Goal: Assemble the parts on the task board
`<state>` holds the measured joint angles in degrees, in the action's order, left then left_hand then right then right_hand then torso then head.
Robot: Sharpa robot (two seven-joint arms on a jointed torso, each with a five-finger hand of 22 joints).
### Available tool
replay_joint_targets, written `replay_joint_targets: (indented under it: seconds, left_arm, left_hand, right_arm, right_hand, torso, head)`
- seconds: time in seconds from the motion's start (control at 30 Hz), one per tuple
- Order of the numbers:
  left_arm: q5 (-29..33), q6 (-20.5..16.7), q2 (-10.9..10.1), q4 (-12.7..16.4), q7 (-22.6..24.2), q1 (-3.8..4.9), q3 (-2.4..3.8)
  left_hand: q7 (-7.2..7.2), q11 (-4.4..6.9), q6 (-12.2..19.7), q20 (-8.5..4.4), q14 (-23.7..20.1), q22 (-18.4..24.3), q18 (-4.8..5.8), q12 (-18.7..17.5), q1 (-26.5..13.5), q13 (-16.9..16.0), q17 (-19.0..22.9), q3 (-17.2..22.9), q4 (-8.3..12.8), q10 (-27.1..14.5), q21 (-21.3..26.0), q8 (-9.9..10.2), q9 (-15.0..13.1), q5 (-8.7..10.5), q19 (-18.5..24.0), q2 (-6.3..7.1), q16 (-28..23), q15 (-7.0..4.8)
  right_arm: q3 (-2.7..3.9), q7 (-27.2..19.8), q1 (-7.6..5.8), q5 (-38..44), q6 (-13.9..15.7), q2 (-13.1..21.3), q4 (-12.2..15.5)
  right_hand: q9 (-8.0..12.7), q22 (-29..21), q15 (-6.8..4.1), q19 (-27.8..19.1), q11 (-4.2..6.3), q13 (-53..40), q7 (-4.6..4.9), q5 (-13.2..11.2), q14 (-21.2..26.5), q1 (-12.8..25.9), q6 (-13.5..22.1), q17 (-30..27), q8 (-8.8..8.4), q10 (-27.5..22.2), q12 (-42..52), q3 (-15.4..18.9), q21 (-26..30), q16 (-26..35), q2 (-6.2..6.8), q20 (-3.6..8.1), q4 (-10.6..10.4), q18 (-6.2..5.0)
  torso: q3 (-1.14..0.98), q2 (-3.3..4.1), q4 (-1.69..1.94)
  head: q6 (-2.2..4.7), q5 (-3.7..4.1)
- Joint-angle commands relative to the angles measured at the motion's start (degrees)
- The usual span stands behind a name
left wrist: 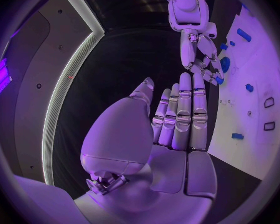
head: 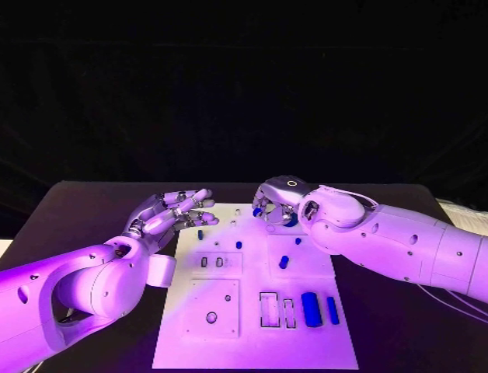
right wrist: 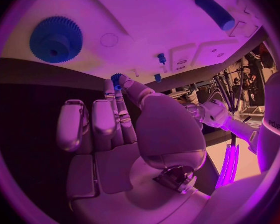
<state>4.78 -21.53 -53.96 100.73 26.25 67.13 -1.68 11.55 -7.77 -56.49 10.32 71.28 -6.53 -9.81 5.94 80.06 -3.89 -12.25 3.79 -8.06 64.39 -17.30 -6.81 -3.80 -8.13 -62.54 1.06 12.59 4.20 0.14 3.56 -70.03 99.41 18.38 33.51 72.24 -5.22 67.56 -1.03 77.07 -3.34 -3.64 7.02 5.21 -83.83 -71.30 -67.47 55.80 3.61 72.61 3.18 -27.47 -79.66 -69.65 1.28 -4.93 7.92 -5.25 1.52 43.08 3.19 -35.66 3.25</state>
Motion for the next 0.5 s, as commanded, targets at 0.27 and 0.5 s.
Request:
replay_joint_targets:
  seconds: [0.27, 0.5]
  left_arm:
    - [0.1, 1.2, -0.3, 0.5, 0.5, 0.19, 0.08]
    - [0.1, 1.2, -0.2, 0.4, 0.5, 0.3, 0.1]
  left_hand:
    - [0.28, -0.34, 0.1, 0.2, -0.2, 0.1, -0.64, -0.3, 0.0, 0.1, -0.1, -0.1, 0.3, -0.1, 0.4, 0.4, 0.1, 0.38, -0.1, 0.21, -0.4, 0.27]
    - [0.28, -0.34, 0.1, 0.2, -0.2, 0.1, -0.64, -0.3, 0.0, 0.1, -0.1, -0.1, 0.3, -0.1, 0.4, 0.4, 0.1, 0.38, -0.1, 0.21, -0.4, 0.27]
  right_arm:
    - [0.08, 0.4, -0.11, 0.1, 3.6, -3.8, -3.9]
    - [0.08, 0.4, -0.13, 0.2, 3.2, -6.0, -6.1]
  right_hand:
    - [-0.6, 0.2, 0.07, 0.4, -0.4, 0.0, 0.5, -0.5, -1.7, -0.1, 0.5, 0.3, 0.05, -0.5, 0.3, -0.9, -0.5, -0.6, 0.71, -0.2, -1.1, 0.62]
    - [-0.6, 0.3, 0.1, 0.4, -0.42, 0.0, 0.51, -0.6, -1.7, 0.0, 0.6, 0.3, 0.05, -0.6, 0.3, -1.0, -0.6, -0.8, 1.03, -0.24, -1.2, 0.63]
  torso:
    - [0.04, 0.12, 0.13]
    - [0.06, 0.33, 0.56]
  head:
    - [0.08, -0.32]
    - [0.18, -0.01]
